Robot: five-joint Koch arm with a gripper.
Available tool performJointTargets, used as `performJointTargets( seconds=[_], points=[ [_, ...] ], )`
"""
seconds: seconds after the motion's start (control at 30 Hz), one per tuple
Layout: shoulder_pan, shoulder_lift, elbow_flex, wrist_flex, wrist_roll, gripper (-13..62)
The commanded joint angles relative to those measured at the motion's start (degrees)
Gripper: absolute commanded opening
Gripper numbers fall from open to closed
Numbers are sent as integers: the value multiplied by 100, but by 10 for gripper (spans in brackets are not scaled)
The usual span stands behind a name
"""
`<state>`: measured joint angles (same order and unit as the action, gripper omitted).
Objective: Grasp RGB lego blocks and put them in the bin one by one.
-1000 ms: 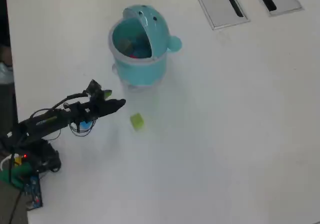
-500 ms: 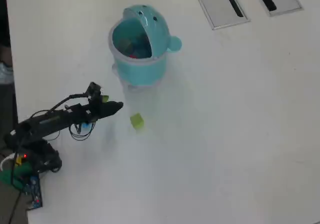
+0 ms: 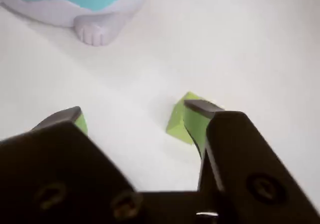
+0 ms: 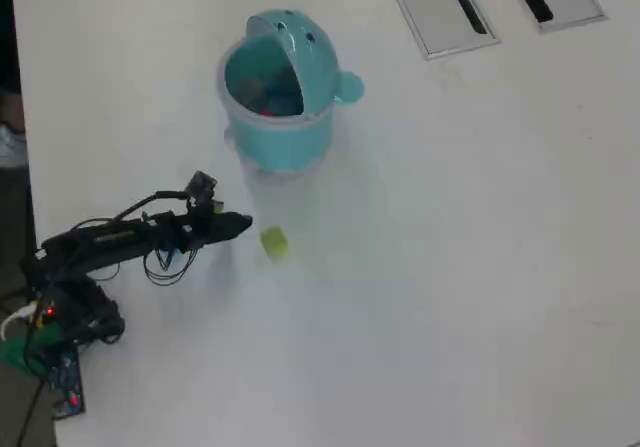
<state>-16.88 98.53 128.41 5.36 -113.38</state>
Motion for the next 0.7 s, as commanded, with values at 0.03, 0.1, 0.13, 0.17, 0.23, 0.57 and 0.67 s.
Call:
performJointTargets(
  seconds=[0.03, 0.1, 0.13, 0.17, 0.23, 0.57, 0.67],
  points=[
    [114, -35, -624, -255, 53, 358],
    [149, -97, -686, -255, 202, 358],
    [185, -158, -677, -272, 202, 357],
    [202, -176, -659, -272, 202, 356],
    [220, -316, -721, -343, 211, 354],
    [633, -1037, -1714, -185, 1081, 337],
    [765, -1107, -1811, 62, 1072, 337]
  ],
)
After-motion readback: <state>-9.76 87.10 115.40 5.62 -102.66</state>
